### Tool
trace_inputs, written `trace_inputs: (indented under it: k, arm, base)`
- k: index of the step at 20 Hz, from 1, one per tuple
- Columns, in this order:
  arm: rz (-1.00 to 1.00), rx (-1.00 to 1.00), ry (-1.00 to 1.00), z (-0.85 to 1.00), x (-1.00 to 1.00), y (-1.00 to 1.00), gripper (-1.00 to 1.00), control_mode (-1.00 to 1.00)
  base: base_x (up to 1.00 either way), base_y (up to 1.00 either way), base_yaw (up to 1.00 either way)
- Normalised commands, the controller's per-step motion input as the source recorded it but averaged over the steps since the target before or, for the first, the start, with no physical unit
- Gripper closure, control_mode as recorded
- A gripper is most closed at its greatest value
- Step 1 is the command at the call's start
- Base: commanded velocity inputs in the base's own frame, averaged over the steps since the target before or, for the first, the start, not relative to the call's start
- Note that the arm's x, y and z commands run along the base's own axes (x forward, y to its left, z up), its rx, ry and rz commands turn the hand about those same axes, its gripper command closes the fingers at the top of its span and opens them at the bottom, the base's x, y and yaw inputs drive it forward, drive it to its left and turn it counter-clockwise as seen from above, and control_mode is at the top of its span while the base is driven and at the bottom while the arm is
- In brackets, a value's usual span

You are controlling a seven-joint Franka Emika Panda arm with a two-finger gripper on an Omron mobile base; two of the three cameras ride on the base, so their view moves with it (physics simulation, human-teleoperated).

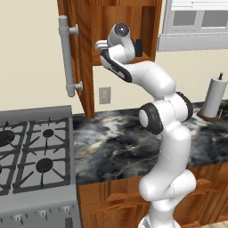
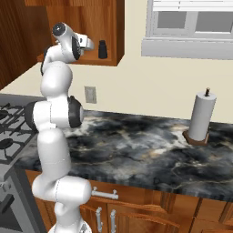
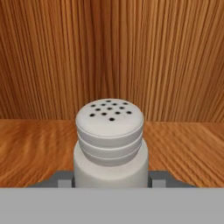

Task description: Take 2 condiments from the cabinet and move them on the counter near the stove.Make sure the condiments are lined up with each other, next to each other.

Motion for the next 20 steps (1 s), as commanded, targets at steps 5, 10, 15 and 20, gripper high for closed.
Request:
trace_inputs:
  k: [5,10,15,20]
  arm:
    - [0.0,0.0,0.0,0.0,0.0,0.0,1.0,-1.0]
    - [0.0,0.0,0.0,0.0,0.0,0.0,1.0,-1.0]
    - [0.0,0.0,-0.02,0.0,-0.27,0.0,1.0,-1.0]
    - [0.0,0.0,-0.04,0.0,-0.81,0.0,1.0,-1.0]
  base:
    - [0.0,0.0,0.0]
    - [0.0,0.0,0.0]
    - [0.0,0.0,0.0]
    - [0.0,0.0,0.0]
